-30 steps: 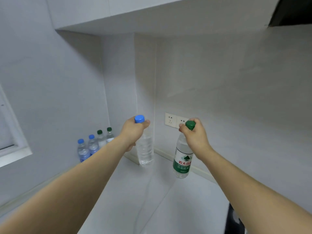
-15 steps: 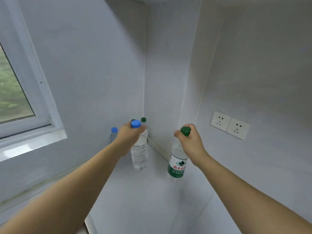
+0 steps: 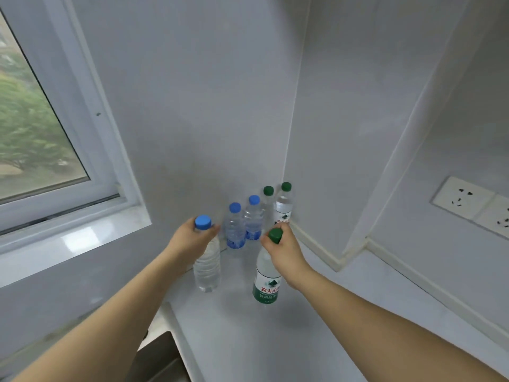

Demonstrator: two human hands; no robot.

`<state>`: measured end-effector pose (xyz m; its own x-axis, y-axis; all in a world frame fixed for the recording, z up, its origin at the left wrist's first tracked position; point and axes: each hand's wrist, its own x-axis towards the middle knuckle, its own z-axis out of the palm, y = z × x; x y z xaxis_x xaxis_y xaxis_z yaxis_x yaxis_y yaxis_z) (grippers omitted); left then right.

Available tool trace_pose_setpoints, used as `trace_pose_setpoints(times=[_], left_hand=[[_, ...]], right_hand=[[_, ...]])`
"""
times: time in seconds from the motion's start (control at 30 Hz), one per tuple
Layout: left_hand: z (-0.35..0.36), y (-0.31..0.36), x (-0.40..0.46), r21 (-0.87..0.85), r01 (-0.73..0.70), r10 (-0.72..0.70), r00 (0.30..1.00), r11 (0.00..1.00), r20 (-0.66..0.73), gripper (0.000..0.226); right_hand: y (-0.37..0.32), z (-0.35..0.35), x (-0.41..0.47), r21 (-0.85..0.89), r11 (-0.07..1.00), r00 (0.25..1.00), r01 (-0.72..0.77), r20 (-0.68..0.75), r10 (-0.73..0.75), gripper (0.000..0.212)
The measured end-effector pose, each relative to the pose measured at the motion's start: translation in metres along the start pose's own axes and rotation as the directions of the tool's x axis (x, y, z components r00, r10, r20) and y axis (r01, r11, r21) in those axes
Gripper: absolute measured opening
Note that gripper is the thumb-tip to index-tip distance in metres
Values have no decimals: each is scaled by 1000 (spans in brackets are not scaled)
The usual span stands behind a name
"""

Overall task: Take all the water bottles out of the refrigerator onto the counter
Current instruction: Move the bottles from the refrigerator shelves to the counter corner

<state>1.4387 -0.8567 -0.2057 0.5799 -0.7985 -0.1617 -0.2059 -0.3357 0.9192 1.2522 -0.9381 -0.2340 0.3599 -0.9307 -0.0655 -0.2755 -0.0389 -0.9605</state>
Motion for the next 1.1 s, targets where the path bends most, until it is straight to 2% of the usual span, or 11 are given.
trace_pose_setpoints(times=[0.17, 0.37, 0.53, 0.77, 0.83, 1.0, 1.1], left_hand=[[-18, -42, 30, -1, 129, -129, 992, 992, 4, 22], [-30, -72, 50, -2, 71, -71, 996, 997, 55, 12], [-30, -91, 59, -7, 67, -66, 995, 998, 74, 13], [-28, -102, 50, 21, 11, -11, 1000, 1000, 25, 14], [-26, -100, 49, 21, 21, -22, 1000, 1000, 15, 16], [-20, -95, 48, -42, 44, -45, 999, 998, -7, 12], [-18, -96, 47, -31, 51, -51, 998, 998, -21, 9]], right_hand=[[11, 52, 27, 3, 999, 999, -33, 10, 33, 14], [11, 99, 60, -15, 1000, 1000, -19, 20, 20, 13], [6, 130, 85, -23, 999, 1000, 25, 15, -24, 16], [13, 148, 98, -143, 987, 995, 72, 76, -62, 17], [12, 145, 101, -195, 979, 996, 64, 69, -52, 19], [16, 125, 99, -403, 910, 985, 99, 169, -32, 25], [23, 118, 93, -435, 891, 981, 130, 187, -52, 32]])
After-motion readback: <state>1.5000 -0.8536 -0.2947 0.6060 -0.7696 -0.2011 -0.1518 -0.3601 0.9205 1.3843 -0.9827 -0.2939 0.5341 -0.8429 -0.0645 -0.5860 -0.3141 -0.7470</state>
